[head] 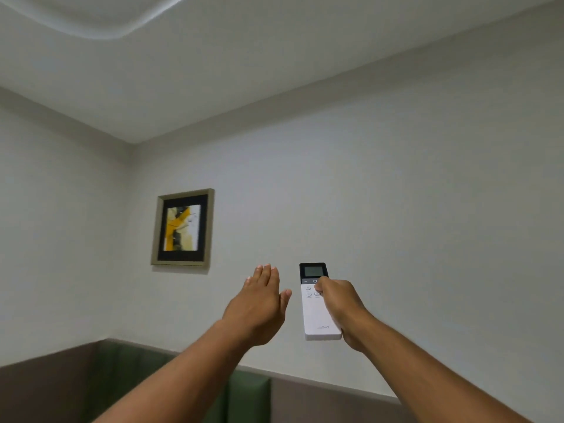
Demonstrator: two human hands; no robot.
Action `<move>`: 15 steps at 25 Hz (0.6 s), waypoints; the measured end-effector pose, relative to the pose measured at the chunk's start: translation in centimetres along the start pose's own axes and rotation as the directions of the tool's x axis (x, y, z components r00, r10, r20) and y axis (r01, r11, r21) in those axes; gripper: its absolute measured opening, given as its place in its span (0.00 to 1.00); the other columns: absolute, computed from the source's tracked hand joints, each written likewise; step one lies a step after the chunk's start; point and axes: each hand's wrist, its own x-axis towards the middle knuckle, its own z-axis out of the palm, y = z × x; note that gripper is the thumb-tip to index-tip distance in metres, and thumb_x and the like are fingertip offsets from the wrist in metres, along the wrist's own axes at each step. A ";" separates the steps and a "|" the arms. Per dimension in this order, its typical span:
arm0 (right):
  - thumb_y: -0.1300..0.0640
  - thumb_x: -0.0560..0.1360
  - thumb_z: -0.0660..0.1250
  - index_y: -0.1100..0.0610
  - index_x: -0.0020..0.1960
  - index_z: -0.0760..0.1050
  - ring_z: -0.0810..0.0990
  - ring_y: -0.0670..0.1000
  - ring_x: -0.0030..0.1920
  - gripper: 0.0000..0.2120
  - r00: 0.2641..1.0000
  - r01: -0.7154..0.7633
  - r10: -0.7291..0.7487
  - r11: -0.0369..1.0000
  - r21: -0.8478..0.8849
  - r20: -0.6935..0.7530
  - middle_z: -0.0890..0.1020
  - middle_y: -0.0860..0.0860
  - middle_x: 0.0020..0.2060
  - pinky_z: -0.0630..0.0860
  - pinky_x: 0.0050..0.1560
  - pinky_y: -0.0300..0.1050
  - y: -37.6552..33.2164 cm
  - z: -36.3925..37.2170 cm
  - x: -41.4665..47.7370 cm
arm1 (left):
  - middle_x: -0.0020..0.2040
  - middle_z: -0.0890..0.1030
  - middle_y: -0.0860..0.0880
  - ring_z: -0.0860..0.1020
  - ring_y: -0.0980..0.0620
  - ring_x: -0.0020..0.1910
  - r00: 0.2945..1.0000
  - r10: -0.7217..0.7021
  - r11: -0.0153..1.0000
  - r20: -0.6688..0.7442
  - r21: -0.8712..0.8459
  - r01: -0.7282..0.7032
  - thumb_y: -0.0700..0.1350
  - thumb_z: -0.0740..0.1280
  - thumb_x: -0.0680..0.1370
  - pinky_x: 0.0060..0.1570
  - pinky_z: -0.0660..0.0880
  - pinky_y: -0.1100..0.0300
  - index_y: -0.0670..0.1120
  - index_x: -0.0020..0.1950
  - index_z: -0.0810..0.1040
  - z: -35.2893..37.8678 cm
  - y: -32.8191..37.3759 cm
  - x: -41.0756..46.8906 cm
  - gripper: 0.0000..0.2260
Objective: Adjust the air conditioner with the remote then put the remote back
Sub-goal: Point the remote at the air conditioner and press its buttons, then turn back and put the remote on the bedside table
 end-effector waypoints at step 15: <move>0.55 0.77 0.58 0.57 0.41 0.75 0.80 0.54 0.31 0.10 0.918 -0.098 0.063 0.993 -0.068 -0.391 0.82 0.54 0.32 0.70 0.31 0.40 2.4 -15.4 -2.7 | 0.80 0.48 0.47 0.46 0.49 0.78 0.958 0.285 0.901 0.020 -0.346 -0.260 0.60 0.43 0.81 0.74 0.48 0.54 0.45 0.79 0.46 4.6 15.6 3.7 0.30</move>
